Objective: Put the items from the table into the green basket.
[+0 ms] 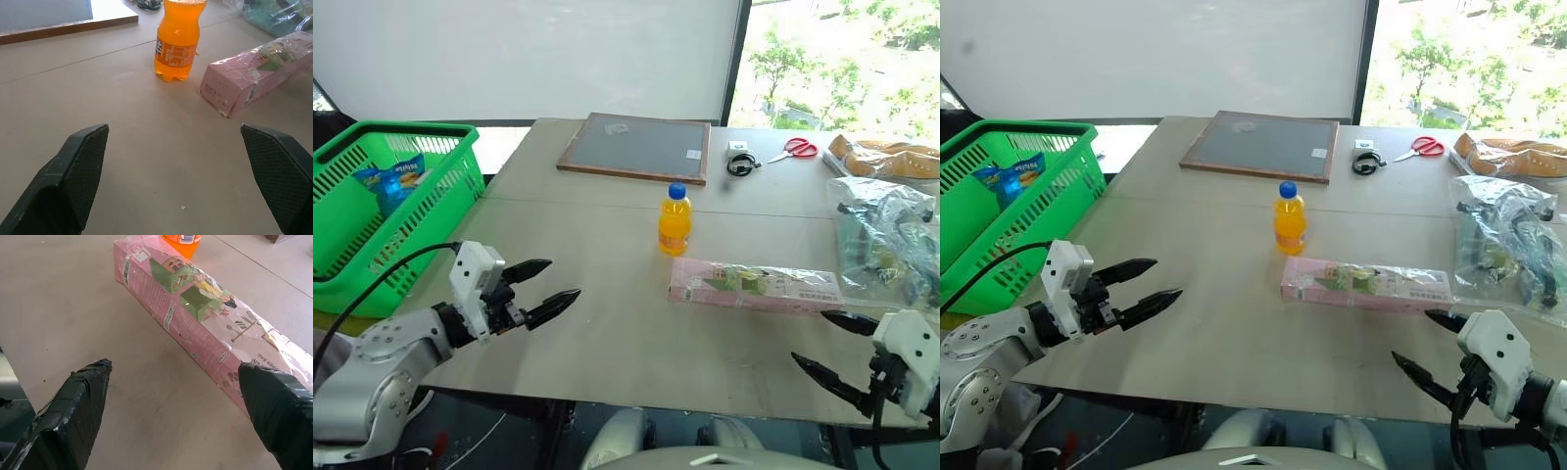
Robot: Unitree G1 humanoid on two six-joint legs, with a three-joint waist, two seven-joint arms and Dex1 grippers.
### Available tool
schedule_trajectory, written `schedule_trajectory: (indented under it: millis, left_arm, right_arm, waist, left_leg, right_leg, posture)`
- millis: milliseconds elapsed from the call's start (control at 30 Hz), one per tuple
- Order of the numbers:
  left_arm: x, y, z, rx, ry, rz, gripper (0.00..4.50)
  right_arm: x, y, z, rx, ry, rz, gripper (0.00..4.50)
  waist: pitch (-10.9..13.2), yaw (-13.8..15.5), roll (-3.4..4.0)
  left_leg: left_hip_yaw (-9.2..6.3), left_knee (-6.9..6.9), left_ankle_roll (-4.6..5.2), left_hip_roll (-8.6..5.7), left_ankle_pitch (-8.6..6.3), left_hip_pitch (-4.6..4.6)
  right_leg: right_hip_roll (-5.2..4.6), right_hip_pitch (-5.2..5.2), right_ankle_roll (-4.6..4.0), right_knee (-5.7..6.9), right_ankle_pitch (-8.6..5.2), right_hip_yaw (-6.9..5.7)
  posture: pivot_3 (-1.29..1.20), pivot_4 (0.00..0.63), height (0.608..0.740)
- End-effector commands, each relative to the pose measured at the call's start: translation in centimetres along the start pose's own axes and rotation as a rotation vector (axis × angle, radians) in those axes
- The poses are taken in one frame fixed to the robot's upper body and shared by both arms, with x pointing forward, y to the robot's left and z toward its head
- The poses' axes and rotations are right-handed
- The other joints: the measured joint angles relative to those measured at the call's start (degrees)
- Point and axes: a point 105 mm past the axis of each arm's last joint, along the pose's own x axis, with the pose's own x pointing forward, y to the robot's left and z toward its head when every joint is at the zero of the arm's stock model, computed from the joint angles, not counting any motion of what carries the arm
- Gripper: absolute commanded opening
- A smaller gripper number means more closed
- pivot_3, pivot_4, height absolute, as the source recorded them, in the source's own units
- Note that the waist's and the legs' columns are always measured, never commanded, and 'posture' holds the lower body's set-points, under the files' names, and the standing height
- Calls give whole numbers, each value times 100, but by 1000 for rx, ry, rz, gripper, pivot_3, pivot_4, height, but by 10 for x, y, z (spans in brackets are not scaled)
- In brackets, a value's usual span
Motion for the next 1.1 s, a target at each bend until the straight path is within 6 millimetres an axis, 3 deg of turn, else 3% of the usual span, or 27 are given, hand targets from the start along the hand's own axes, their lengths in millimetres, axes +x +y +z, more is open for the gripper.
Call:
schedule_trajectory:
  millis: [33,133,267,400,633,767,933,1100]
  left_arm:
    - [8,-11,17,80,-17,-102,4500]
    - [31,-37,33,161,-7,-284,4500]
    - [51,-51,47,236,16,-358,4500]
    - [73,-58,45,407,204,-375,4500]
    - [123,-72,60,450,309,-501,4500]
    - [165,-99,75,469,337,-564,4500]
    - [187,-116,68,483,411,-624,4500]
    - [206,-118,44,584,529,-618,4500]
  right_arm:
    - [1,-2,5,-41,-39,-16,4438]
    - [14,4,12,-61,-102,18,4438]
    - [21,16,22,-92,-149,62,4438]
    - [17,23,23,-95,-135,61,4438]
    - [4,17,9,-6,-25,-60,4438]
    - [-5,15,23,15,-103,-154,4438]
    - [-11,26,44,69,-210,-117,4438]
    - [-14,31,46,74,-195,-89,4438]
  waist:
    - [-3,-4,-2]
    - [-14,44,-22]
    - [-20,19,0]
    - [-14,-59,-2]
    - [-7,-131,-12]
    - [15,-299,-3]
    - [52,-688,41]
    - [76,-1064,51]
  left_leg:
    - [0,0,0,0,0,0]
    - [-11,1,1,0,-1,-3]
    - [-6,4,1,-1,-1,1]
    - [-22,0,-6,-1,-6,-4]
    - [-23,11,10,-3,-1,-5]
    - [-28,20,24,-3,4,-10]
    - [-27,24,35,-3,-4,-15]
    - [-29,24,41,-3,-7,-14]
  right_leg:
    - [0,0,0,0,0,0]
    - [-1,4,-1,-6,1,-17]
    - [-10,12,-5,-14,5,-23]
    - [-8,9,-5,-14,5,-39]
    - [-8,14,-2,-15,5,-41]
    - [-7,16,0,-15,4,-43]
    - [-6,18,6,-15,1,-37]
    - [-4,22,8,-15,1,-38]
  posture:
    - [-30,27,740]
    - [-36,27,740]
    - [-60,25,740]
    - [-94,32,740]
    - [-175,47,740]
    - [-255,60,740]
    - [-329,70,740]
    - [-365,72,740]
